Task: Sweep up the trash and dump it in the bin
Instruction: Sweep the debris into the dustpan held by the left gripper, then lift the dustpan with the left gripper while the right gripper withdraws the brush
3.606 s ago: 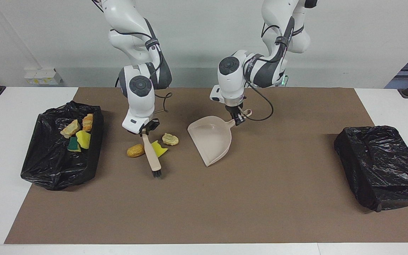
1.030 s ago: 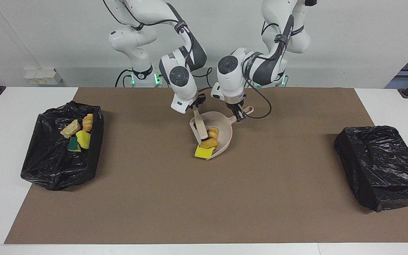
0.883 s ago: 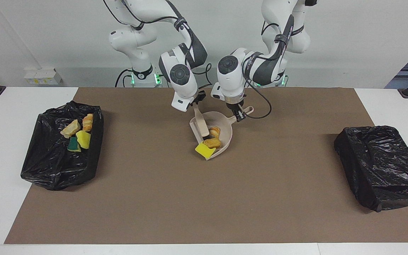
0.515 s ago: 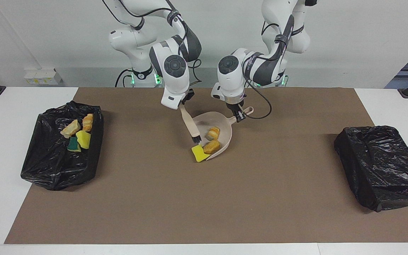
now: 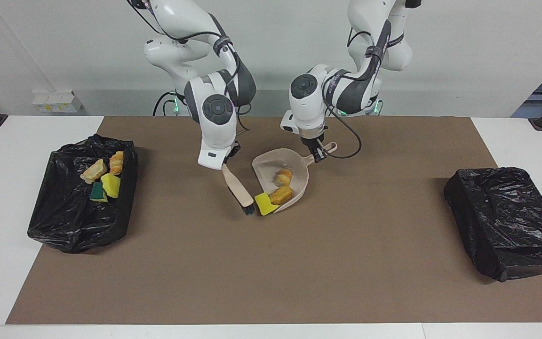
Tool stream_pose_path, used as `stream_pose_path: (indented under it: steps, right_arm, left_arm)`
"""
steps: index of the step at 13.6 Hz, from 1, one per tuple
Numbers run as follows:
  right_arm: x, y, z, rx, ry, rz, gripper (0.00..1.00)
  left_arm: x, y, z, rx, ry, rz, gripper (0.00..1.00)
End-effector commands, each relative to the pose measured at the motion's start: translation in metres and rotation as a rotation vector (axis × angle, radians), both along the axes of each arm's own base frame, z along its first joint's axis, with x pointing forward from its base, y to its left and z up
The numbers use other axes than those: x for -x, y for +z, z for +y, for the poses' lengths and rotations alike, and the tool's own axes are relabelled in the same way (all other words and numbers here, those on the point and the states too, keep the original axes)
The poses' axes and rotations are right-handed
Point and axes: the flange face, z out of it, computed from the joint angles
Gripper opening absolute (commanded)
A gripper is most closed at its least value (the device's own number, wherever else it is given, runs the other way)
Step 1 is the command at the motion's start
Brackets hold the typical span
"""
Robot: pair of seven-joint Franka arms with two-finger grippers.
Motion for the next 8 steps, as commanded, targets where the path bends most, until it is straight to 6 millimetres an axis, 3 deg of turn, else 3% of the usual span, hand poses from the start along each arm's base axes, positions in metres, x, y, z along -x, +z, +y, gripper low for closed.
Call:
stream_pose_path:
  steps: [1,4,8]
  right_arm:
    - [-0.004,-0.013,0.025,0.021,0.066,0.030,0.00]
    - [0.040,-0.007,0.063,0.047,0.143,0.107,0.00]
    - [0.089,-0.003,0.080,0.089,0.199,0.192,0.00]
  left_arm:
    - [0.003,-0.001,0.012,-0.002,0.003,0.009,0.00]
    - [0.004,-0.002,0.016,-0.021,0.018,0.025,0.00]
    - [0.005,-0.002,0.016,-0.024,0.018,0.028,0.00]
